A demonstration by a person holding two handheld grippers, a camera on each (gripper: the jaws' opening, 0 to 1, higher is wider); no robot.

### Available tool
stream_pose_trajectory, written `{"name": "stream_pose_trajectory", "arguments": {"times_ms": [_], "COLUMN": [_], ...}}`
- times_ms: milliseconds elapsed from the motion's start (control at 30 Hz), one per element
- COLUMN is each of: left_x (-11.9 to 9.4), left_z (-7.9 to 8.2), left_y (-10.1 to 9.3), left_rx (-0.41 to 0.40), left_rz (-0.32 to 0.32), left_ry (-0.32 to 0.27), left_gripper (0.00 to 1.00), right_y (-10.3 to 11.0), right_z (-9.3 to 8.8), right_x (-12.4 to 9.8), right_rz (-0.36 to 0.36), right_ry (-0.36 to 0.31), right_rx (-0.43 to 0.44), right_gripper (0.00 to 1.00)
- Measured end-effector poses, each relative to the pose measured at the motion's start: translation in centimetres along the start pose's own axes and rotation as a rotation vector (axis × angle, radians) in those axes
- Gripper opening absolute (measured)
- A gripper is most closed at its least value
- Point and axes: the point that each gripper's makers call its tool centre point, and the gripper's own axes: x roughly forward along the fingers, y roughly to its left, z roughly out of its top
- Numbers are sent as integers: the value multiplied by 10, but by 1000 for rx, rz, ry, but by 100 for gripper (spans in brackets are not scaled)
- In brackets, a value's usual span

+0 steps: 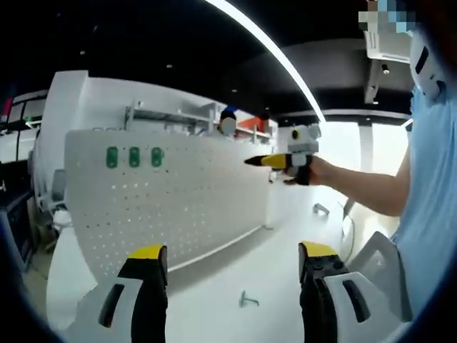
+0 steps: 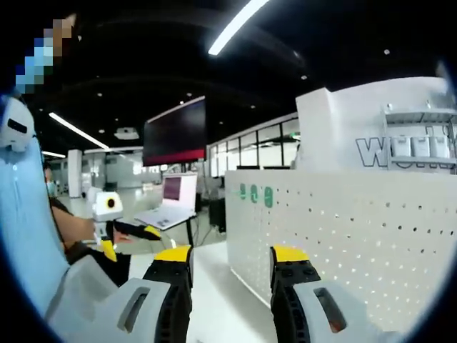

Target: Insert the hook assembly into the mounting plate slot until the hook locks in place.

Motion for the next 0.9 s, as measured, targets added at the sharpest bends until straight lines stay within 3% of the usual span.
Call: {"name": "stream_pose_trajectory", "arguments": {"times_ms": [333, 900], "left_x": [12, 51], "left_z": [-19, -79], "left_y": [-6, -19], "left_rx": [-7, 55], "left_rz": [-25, -101], "left_ry": [34, 211], "left_gripper": [71, 55], "right_y": [14, 14], "right_z": [14, 12], "right_x": [-15, -24], "right_rz": [-12, -32], "right_ry": [-22, -24], "right_rx": [-30, -34], "right_gripper": [43, 42]}}
